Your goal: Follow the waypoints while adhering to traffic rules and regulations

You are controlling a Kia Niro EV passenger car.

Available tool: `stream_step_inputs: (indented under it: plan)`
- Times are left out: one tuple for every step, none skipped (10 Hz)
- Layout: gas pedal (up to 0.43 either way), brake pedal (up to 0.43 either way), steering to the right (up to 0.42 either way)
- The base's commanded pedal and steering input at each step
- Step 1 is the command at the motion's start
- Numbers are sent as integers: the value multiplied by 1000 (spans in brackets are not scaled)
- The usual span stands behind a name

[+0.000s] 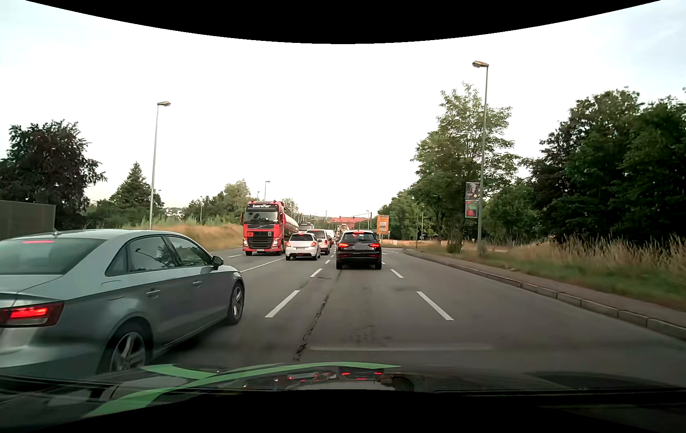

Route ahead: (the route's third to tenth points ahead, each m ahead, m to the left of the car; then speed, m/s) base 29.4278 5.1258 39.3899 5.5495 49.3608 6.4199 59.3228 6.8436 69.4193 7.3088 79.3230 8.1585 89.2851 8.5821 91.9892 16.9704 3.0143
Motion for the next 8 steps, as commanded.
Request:
stream_step_inputs:
  plan:
    - [0,18,-10]
    - [0,18,-9]
    - [0,18,-7]
    - [0,12,-6]
    - [0,6,-6]
    - [0,6,-6]
    - [0,0,-6]
    - [0,0,-6]
